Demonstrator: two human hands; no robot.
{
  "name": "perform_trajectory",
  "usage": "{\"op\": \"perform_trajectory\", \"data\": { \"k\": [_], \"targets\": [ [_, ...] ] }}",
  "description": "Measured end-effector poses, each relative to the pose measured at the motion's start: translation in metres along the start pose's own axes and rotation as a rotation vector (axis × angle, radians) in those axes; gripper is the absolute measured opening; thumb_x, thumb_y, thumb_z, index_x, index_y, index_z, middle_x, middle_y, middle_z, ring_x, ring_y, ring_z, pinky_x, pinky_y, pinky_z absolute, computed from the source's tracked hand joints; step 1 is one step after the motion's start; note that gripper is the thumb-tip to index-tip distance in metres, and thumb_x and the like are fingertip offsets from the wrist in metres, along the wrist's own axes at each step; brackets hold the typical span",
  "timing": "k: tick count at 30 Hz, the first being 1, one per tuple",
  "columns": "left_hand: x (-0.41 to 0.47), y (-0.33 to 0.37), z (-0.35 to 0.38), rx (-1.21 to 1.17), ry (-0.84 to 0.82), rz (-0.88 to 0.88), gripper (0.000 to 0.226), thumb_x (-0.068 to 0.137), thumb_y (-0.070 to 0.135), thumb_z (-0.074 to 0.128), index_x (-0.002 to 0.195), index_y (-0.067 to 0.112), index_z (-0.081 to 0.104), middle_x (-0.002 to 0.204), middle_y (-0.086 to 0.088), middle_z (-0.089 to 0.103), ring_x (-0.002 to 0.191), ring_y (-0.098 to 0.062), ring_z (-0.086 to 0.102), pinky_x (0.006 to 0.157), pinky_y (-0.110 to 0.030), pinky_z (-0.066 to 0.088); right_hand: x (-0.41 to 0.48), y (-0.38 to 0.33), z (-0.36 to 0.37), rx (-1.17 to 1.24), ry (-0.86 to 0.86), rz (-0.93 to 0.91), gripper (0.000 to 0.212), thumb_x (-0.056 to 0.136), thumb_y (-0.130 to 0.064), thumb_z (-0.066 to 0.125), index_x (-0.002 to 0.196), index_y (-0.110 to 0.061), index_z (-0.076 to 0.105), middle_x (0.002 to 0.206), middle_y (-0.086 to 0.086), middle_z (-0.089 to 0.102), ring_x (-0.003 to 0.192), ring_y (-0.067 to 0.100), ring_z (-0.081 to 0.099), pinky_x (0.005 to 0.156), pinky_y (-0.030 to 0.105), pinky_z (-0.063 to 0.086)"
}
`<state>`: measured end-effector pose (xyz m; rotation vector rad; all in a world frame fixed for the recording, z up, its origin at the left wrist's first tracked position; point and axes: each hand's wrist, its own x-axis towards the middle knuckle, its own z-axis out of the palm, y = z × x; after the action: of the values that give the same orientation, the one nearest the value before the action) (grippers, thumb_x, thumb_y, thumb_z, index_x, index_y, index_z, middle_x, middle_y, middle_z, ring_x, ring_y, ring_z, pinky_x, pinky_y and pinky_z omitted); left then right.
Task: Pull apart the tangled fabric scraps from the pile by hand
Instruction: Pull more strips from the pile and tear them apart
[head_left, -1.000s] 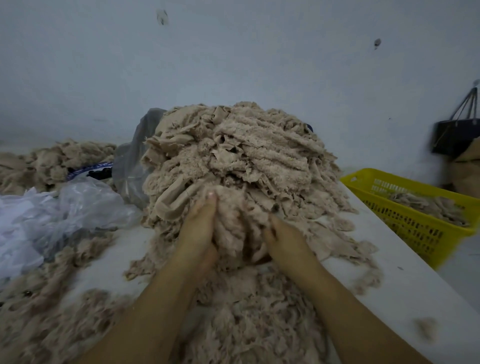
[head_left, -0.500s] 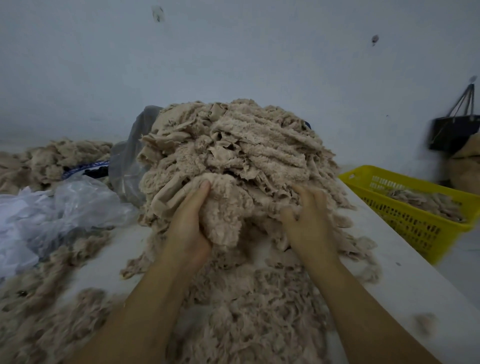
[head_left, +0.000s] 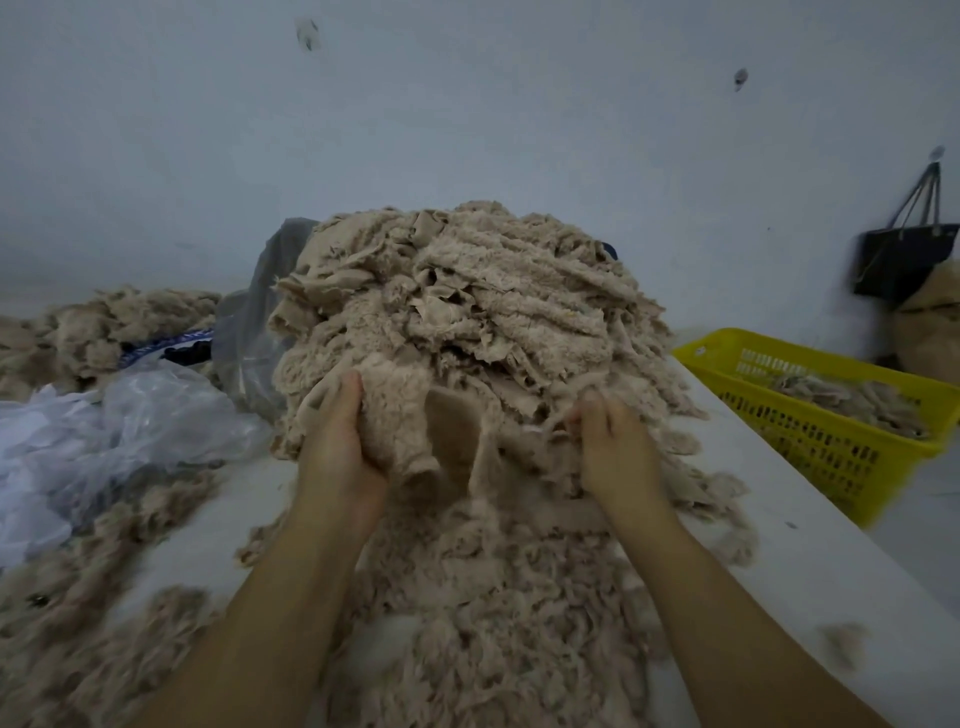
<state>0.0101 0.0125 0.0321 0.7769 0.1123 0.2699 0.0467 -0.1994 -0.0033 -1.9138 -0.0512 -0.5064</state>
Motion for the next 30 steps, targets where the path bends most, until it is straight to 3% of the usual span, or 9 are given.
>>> {"op": "perform_trajectory", "data": {
  "k": [3, 5, 9, 12, 14, 17, 20, 26, 30],
  "targets": [
    [-0.001, 0.003, -0.005, -0.024, 0.031, 0.013, 0.038, 0.102, 0.039, 0.05, 0.133, 0.019, 0.061, 0.118, -0.003, 0.073, 0.106, -0.021, 0.071, 0.074, -0.037, 0.062, 0.011, 0.006, -0.014, 0.145, 0.207, 0.263, 0.045, 0.104, -0.041, 0.034, 0.075, -0.019, 0.06, 0.074, 0.008, 0.06, 0.064, 0.024, 0.056, 0.059, 0.035, 0.042],
    [-0.002, 0.004, -0.006, -0.032, 0.009, -0.011, 0.039, 0.102, 0.039, 0.049, 0.132, 0.018, 0.061, 0.117, -0.004, 0.074, 0.105, -0.021, 0.071, 0.073, -0.036, 0.062, 0.013, 0.014, -0.02, -0.017, 0.126, 0.256, 0.041, 0.102, -0.037, 0.036, 0.076, -0.012, 0.055, 0.076, 0.014, 0.051, 0.067, 0.032, 0.049, 0.063, 0.036, 0.037],
    [-0.008, -0.003, 0.001, 0.053, -0.141, -0.074, 0.038, 0.098, 0.038, 0.054, 0.121, 0.013, 0.071, 0.123, -0.007, 0.071, 0.109, -0.02, 0.069, 0.09, -0.038, 0.057, 0.002, 0.006, -0.007, -0.592, -0.153, 0.004, 0.046, 0.101, -0.049, 0.039, 0.119, -0.011, 0.057, 0.133, 0.008, 0.044, 0.1, 0.024, 0.058, 0.077, 0.035, 0.048],
    [-0.013, -0.001, 0.005, 0.068, -0.306, -0.097, 0.039, 0.099, 0.038, 0.051, 0.11, 0.011, 0.077, 0.108, -0.003, 0.075, 0.087, -0.013, 0.072, 0.074, -0.028, 0.059, -0.012, -0.018, 0.0, -0.533, -0.036, -0.249, 0.046, 0.101, -0.048, 0.039, 0.132, -0.019, 0.056, 0.155, -0.004, 0.03, 0.118, 0.014, 0.053, 0.084, 0.031, 0.05],
    [-0.014, -0.001, 0.007, 0.08, -0.381, -0.103, 0.042, 0.101, 0.039, 0.048, 0.109, 0.01, 0.077, 0.1, -0.002, 0.075, 0.083, -0.011, 0.07, 0.071, -0.026, 0.058, -0.021, -0.031, 0.006, -0.418, -0.18, -0.373, 0.051, 0.099, -0.051, 0.042, 0.144, -0.028, 0.045, 0.157, -0.012, 0.024, 0.113, 0.003, 0.051, 0.085, 0.026, 0.046],
    [-0.018, 0.0, 0.009, 0.112, -0.483, -0.122, 0.041, 0.097, 0.04, 0.052, 0.107, 0.009, 0.077, 0.1, -0.005, 0.074, 0.092, -0.015, 0.069, 0.081, -0.028, 0.057, -0.037, -0.039, 0.024, -0.361, -0.415, -0.466, 0.068, 0.091, -0.063, 0.038, 0.151, -0.035, 0.024, 0.156, -0.014, 0.017, 0.113, 0.006, 0.052, 0.084, 0.035, 0.053],
    [-0.025, 0.003, 0.01, 0.093, -0.581, -0.151, 0.033, 0.088, 0.035, 0.067, 0.103, 0.008, 0.079, 0.106, -0.005, 0.076, 0.1, -0.013, 0.072, 0.087, -0.027, 0.057, -0.034, -0.036, 0.028, -0.339, -0.319, -0.483, 0.049, 0.098, -0.046, 0.049, 0.141, -0.022, 0.048, 0.145, -0.005, 0.039, 0.132, 0.016, 0.04, 0.102, 0.038, 0.043],
    [-0.032, 0.001, 0.012, 0.15, -0.641, -0.249, 0.056, 0.058, 0.03, 0.092, 0.104, 0.001, 0.077, 0.099, -0.011, 0.076, 0.086, -0.015, 0.074, 0.072, -0.025, 0.06, -0.034, -0.029, 0.027, -0.197, -0.395, -0.552, 0.035, 0.096, -0.03, 0.061, 0.13, -0.022, 0.058, 0.137, -0.006, 0.043, 0.127, 0.015, 0.04, 0.098, 0.031, 0.043],
    [-0.03, 0.002, 0.016, 0.105, -0.582, -0.196, 0.029, 0.085, 0.022, 0.062, 0.106, 0.011, 0.078, 0.097, -0.009, 0.075, 0.085, -0.015, 0.074, 0.071, -0.026, 0.06, -0.029, -0.025, 0.027, -0.052, -0.358, -0.272, 0.007, 0.095, -0.019, 0.055, 0.095, -0.014, 0.061, 0.092, 0.001, 0.056, 0.086, 0.013, 0.053, 0.07, 0.033, 0.043]
  ]
}}
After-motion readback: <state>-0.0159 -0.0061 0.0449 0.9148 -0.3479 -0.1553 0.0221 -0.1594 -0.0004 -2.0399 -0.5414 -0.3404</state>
